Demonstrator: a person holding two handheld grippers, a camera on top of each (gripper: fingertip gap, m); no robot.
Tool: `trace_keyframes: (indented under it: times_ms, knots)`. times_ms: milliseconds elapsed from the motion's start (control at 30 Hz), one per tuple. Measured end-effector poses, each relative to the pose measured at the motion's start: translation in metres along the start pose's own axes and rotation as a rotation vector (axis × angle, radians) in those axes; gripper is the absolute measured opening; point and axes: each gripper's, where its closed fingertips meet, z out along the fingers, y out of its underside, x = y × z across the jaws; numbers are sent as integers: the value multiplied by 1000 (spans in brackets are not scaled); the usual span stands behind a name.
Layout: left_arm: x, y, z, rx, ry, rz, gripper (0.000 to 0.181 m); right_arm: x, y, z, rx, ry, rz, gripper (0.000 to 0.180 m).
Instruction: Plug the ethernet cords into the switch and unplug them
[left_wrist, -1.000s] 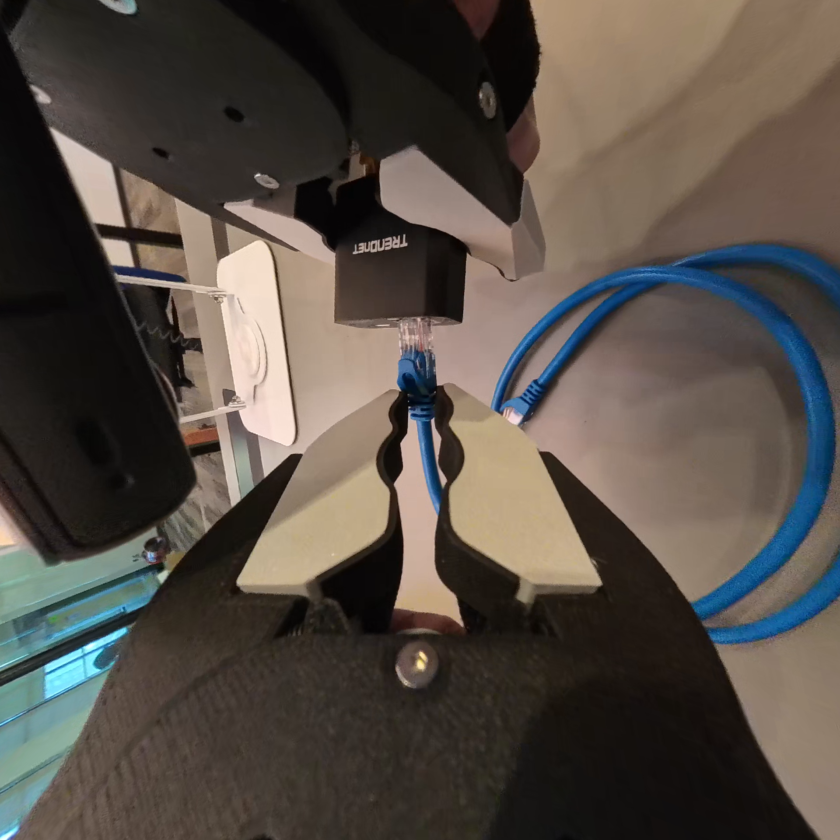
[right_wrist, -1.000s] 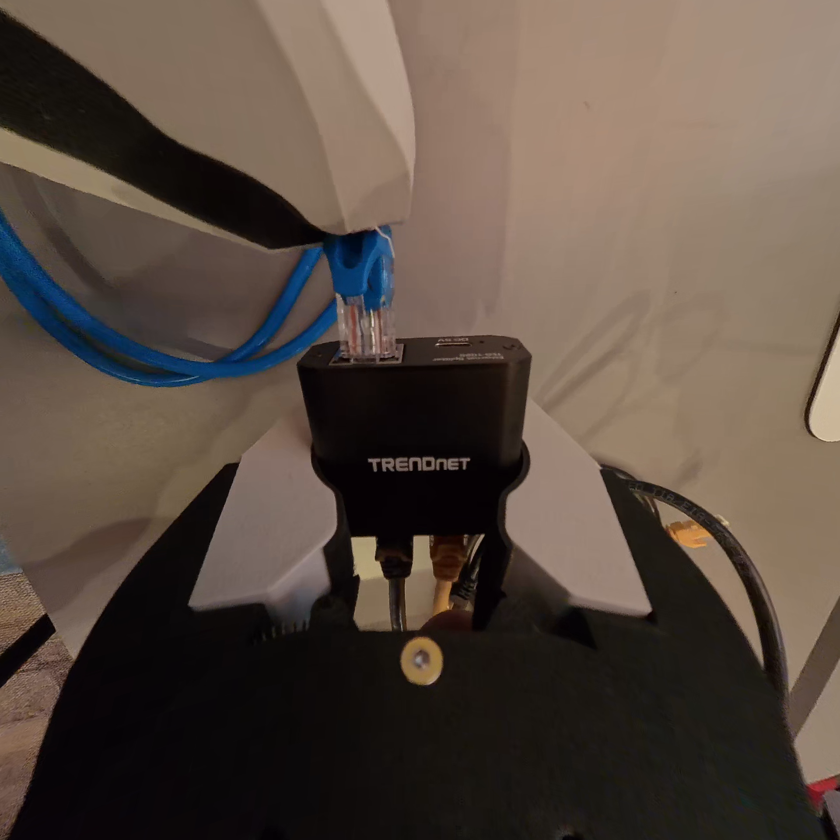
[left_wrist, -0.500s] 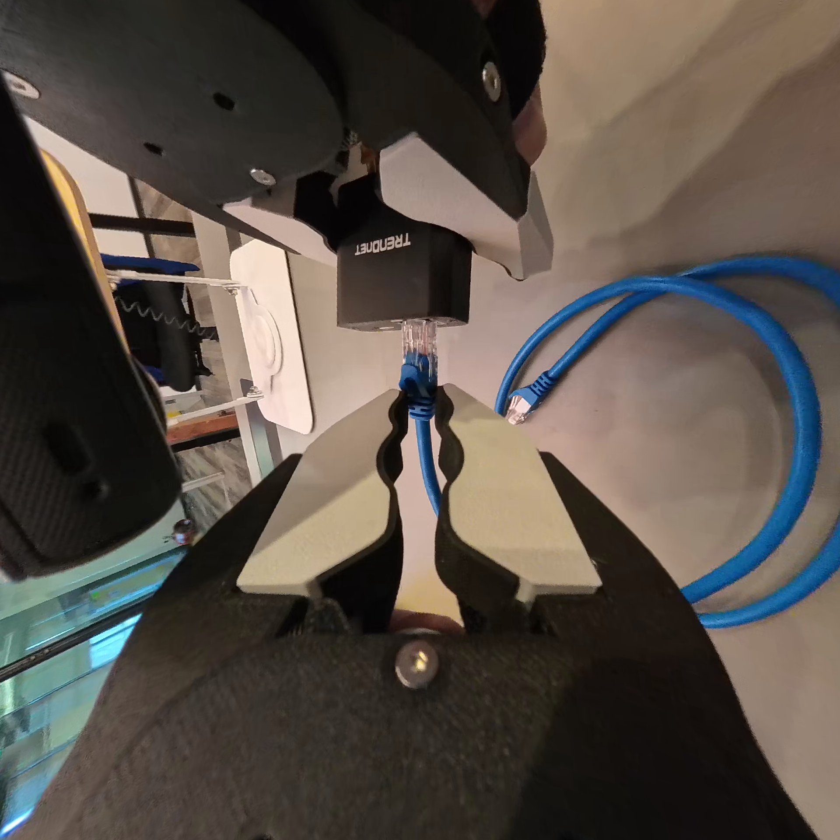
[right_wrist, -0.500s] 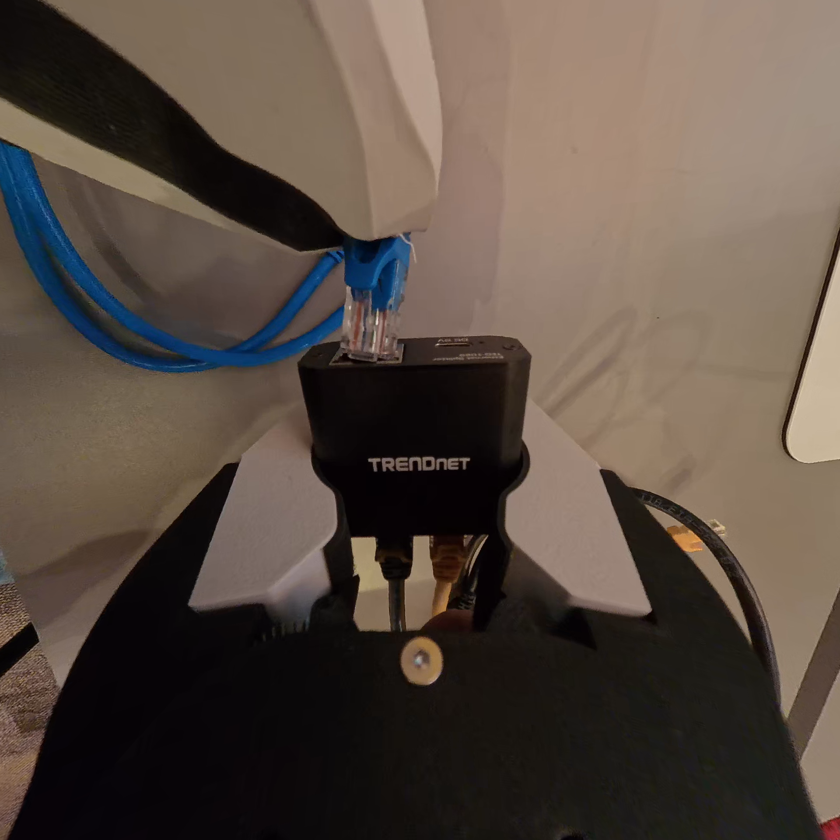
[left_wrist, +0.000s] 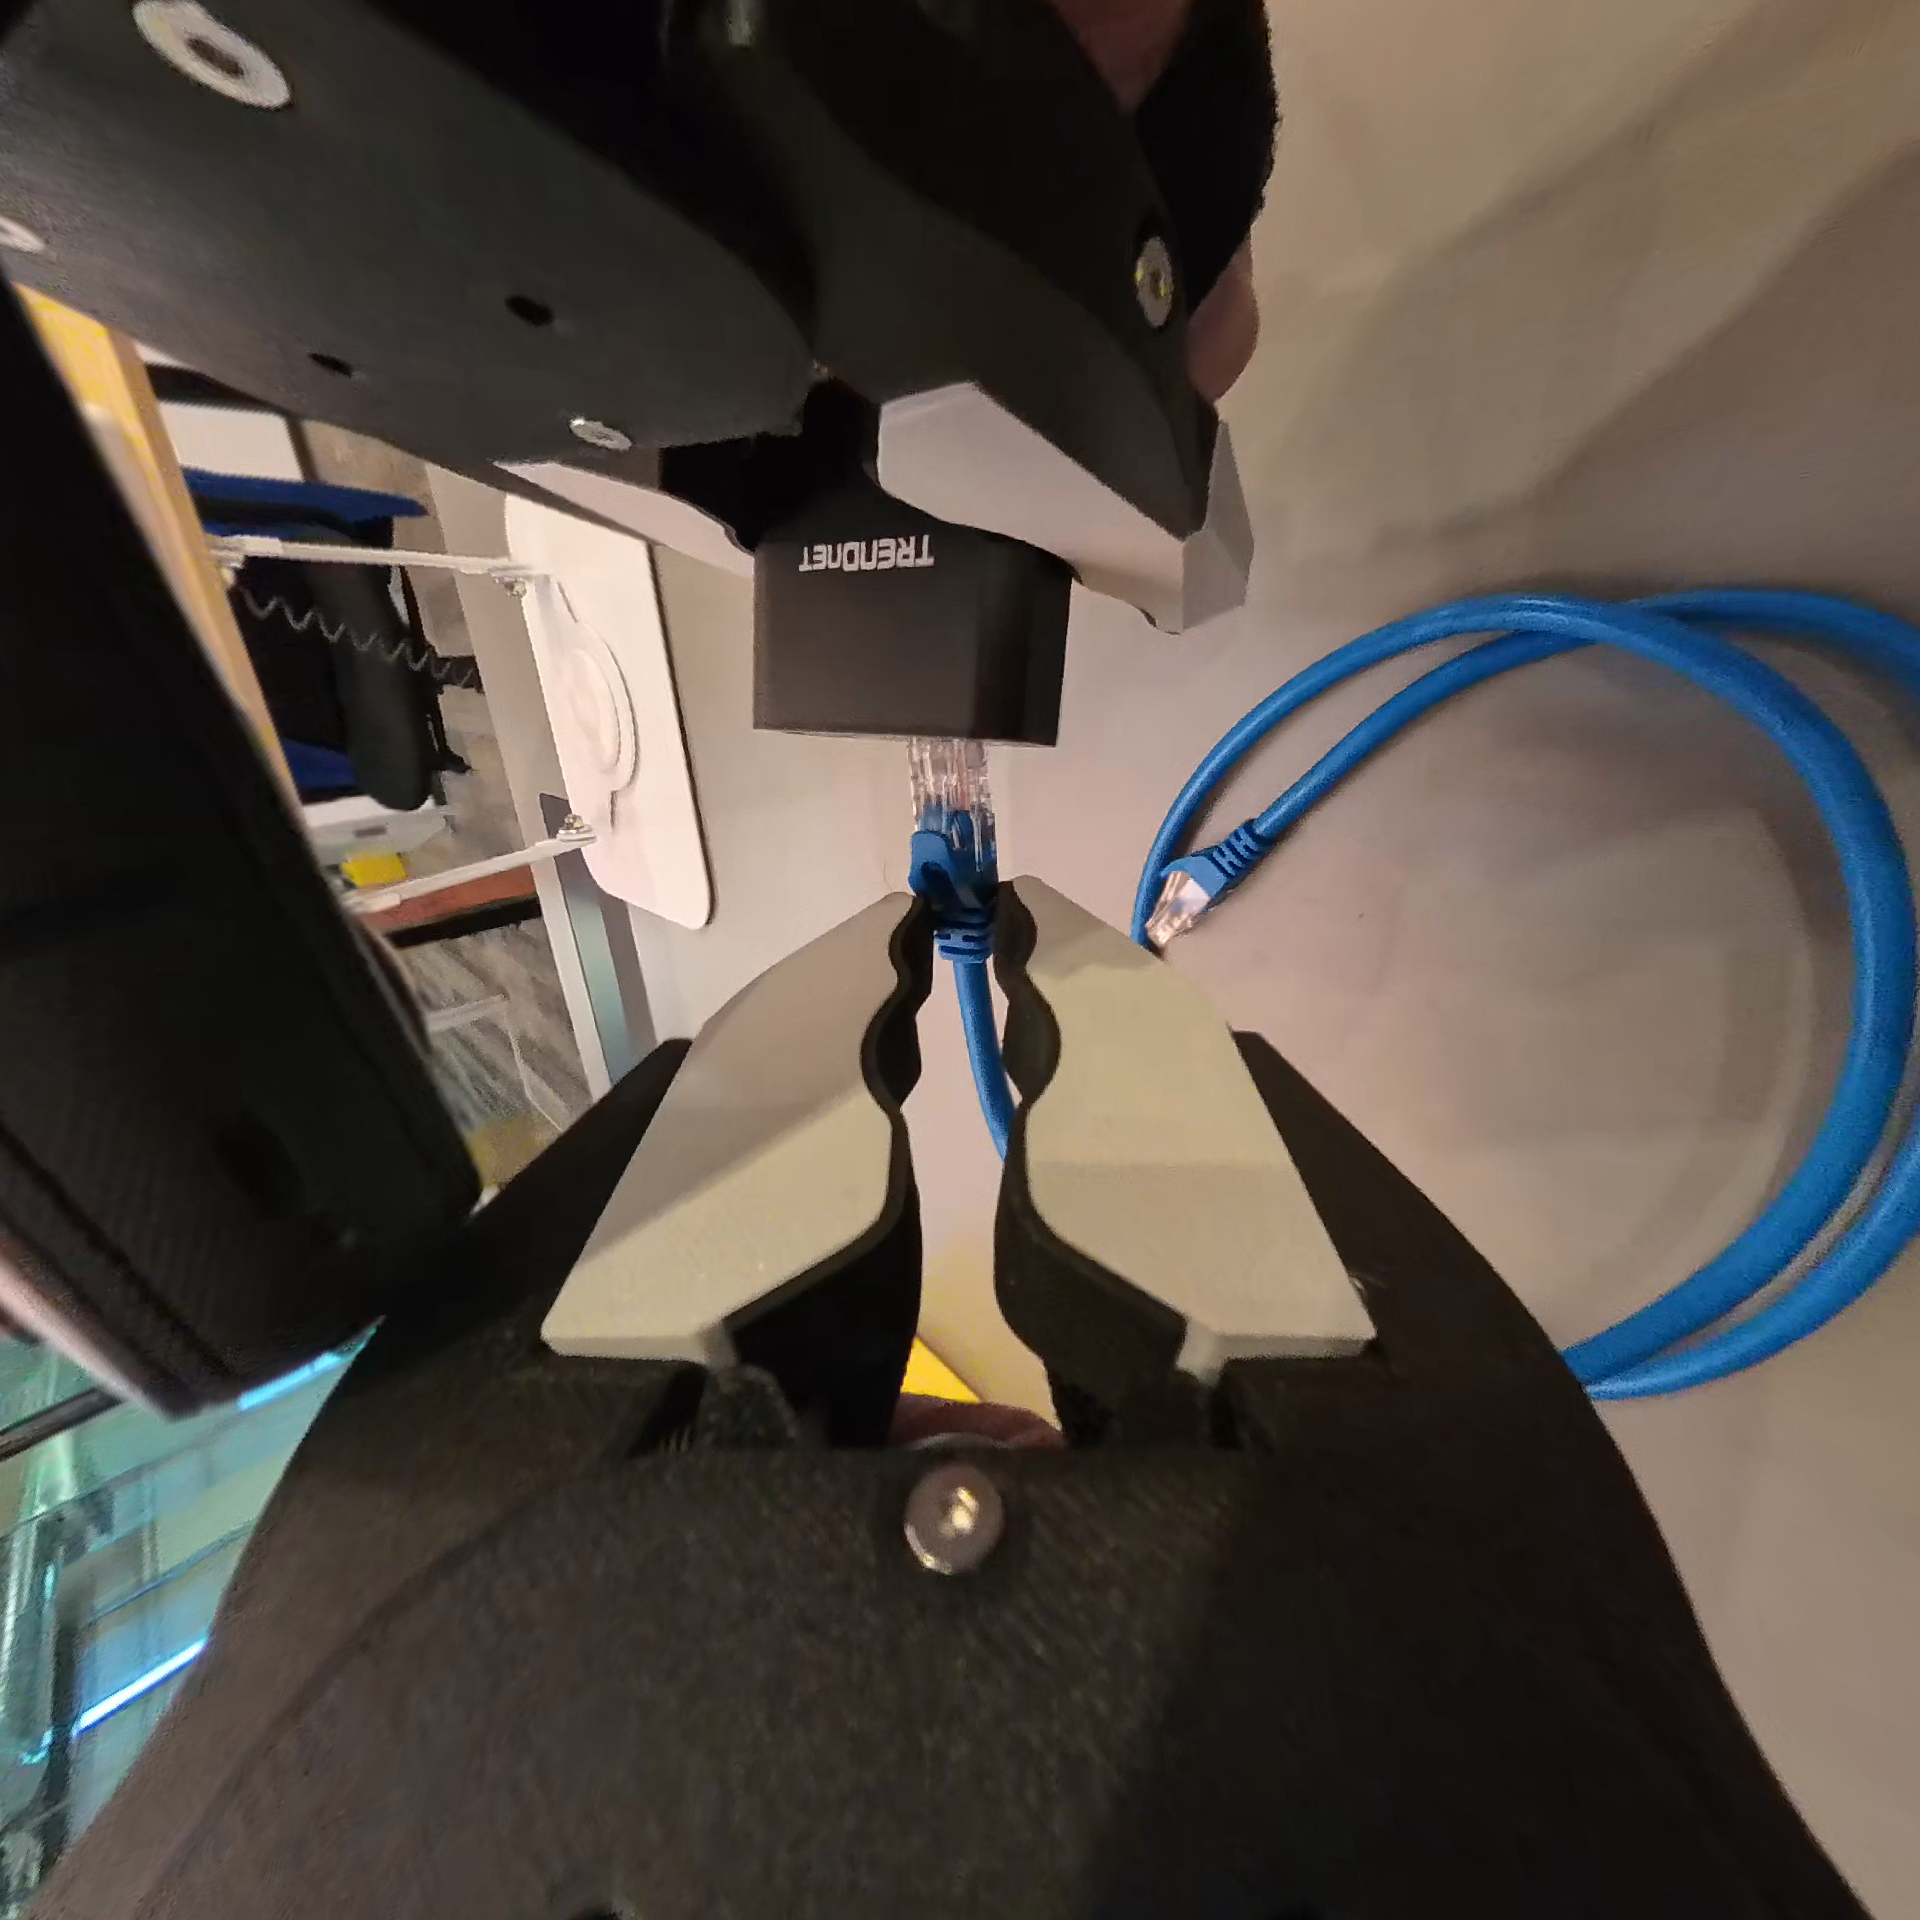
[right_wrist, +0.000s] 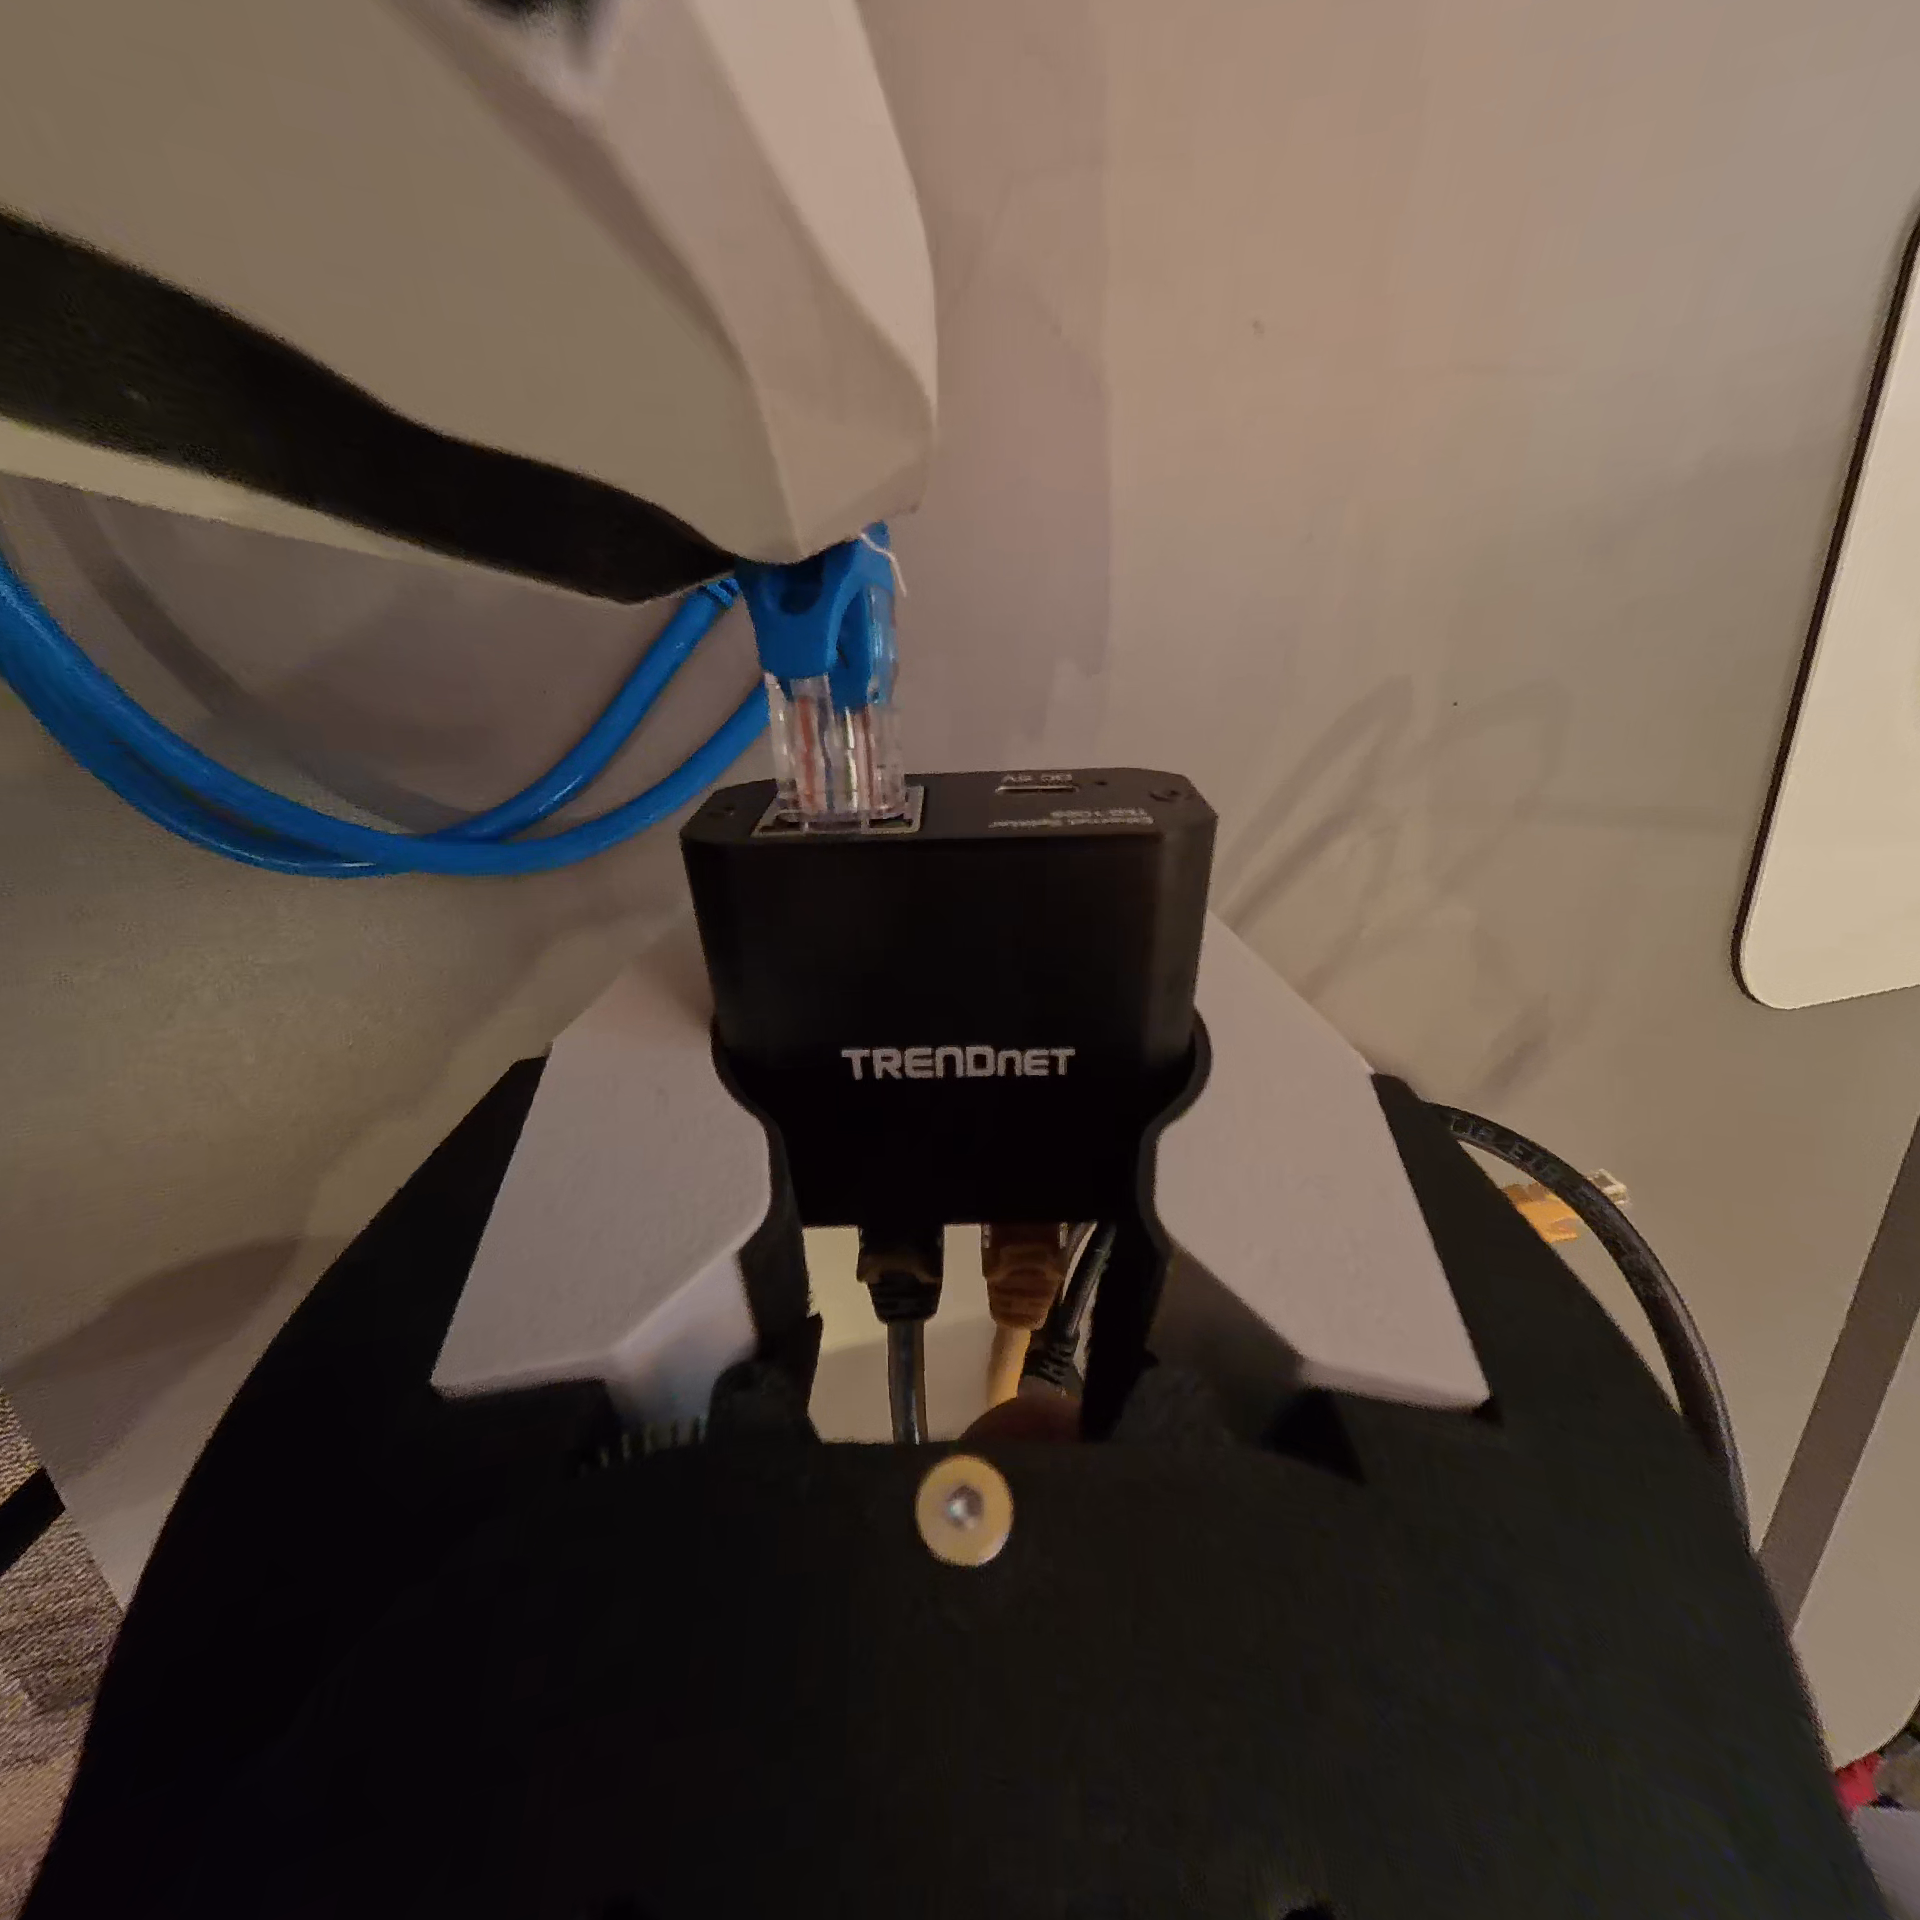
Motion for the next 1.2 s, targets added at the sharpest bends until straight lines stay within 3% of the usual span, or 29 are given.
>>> trace_keyframes:
  times_ms: [767,1200]
  knots:
    - [-8,-3,-4,15,-46,-78,11,5,-5,-9,41,34,24,69]
    - [-7,-1,-9,-84,-123,34,11,5,-5,-4,17,38,22,69]
